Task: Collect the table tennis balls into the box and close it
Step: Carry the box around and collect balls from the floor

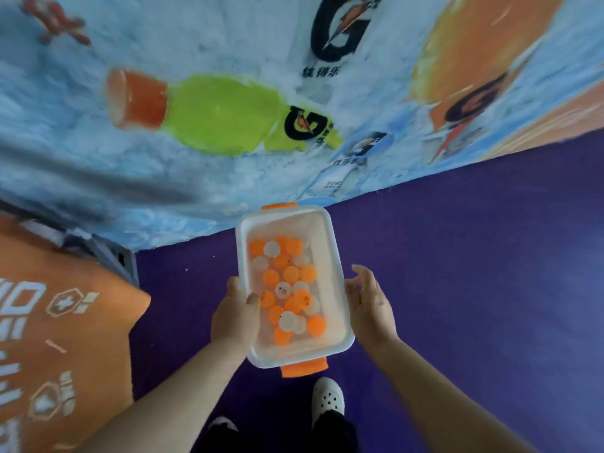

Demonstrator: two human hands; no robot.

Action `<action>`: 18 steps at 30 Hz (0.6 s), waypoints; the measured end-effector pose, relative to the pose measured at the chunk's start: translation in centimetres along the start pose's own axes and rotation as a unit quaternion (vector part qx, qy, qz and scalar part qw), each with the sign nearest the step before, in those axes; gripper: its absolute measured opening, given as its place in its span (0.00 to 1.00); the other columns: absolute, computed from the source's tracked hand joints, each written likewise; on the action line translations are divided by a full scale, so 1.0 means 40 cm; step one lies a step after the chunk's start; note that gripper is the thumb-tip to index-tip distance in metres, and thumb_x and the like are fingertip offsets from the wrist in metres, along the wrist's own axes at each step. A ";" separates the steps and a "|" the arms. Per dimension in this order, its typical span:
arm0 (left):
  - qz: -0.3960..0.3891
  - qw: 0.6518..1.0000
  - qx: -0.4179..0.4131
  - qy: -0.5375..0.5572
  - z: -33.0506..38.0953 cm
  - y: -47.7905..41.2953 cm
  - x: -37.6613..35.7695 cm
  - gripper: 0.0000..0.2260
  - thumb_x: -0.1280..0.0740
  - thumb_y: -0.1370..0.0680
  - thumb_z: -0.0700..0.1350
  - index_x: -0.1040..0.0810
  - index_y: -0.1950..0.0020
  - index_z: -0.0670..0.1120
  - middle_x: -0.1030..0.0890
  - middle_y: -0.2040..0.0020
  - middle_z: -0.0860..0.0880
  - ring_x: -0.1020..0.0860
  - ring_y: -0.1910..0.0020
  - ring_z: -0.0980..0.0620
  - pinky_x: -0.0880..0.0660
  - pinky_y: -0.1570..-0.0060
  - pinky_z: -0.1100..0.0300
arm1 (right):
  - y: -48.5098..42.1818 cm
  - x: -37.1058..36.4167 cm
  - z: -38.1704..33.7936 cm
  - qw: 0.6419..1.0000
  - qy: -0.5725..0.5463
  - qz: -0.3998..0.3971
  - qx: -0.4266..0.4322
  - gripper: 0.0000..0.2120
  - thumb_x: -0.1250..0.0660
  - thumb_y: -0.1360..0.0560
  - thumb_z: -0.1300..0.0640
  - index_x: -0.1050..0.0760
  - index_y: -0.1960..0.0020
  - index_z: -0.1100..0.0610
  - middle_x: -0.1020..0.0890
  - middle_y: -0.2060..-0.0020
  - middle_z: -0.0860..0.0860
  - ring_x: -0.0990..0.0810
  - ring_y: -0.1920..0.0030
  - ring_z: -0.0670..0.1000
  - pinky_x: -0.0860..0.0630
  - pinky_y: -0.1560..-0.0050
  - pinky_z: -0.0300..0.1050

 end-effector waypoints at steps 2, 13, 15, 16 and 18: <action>-0.021 0.999 -0.030 -0.006 0.113 0.095 0.025 0.06 0.43 0.21 0.46 0.35 0.46 0.46 0.23 0.55 0.46 0.25 0.58 0.42 0.32 0.61 0.53 | 0.067 0.134 -0.032 0.999 -0.009 0.029 -0.017 0.16 0.47 0.20 0.48 0.36 0.33 0.47 0.22 0.52 0.43 0.22 0.52 0.49 0.25 0.53 0.49; -0.146 0.967 -0.200 -0.055 0.557 0.631 -0.020 0.09 0.41 0.21 0.51 0.33 0.46 0.47 0.21 0.55 0.47 0.24 0.62 0.48 0.33 0.70 0.57 | 0.476 0.744 0.024 0.967 -0.088 0.189 -0.147 0.10 0.40 0.23 0.49 0.30 0.57 0.56 0.27 0.69 0.46 0.31 0.69 0.46 0.35 0.69 0.43; -0.157 0.962 -0.213 -0.069 0.614 0.702 -0.075 0.12 0.41 0.21 0.52 0.32 0.44 0.46 0.20 0.52 0.45 0.23 0.61 0.48 0.33 0.70 0.58 | 0.531 0.826 0.079 0.958 -0.113 0.201 -0.173 0.13 0.38 0.24 0.50 0.32 0.61 0.58 0.29 0.70 0.47 0.34 0.70 0.47 0.36 0.69 0.44; -0.161 0.959 -0.221 -0.078 0.645 0.734 -0.104 0.14 0.41 0.21 0.53 0.32 0.41 0.45 0.20 0.50 0.46 0.22 0.59 0.48 0.33 0.70 0.58 | 0.554 0.866 0.106 0.954 -0.124 0.204 -0.183 0.13 0.38 0.25 0.51 0.34 0.64 0.57 0.30 0.70 0.47 0.35 0.70 0.47 0.37 0.69 0.44; -0.174 0.951 -0.238 -0.092 0.711 0.798 -0.160 0.18 0.40 0.22 0.54 0.32 0.36 0.45 0.20 0.50 0.47 0.21 0.57 0.48 0.31 0.69 0.58 | 0.591 0.945 0.161 0.944 -0.151 0.211 -0.203 0.13 0.37 0.25 0.53 0.36 0.65 0.55 0.30 0.70 0.47 0.35 0.70 0.47 0.37 0.69 0.43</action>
Point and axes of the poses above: each hand's wrist, its own y-axis away from the middle knuckle, its own x-axis out of the back of the hand, z = x × y, the point moved 4 cm from there along -y, towards the middle knuckle
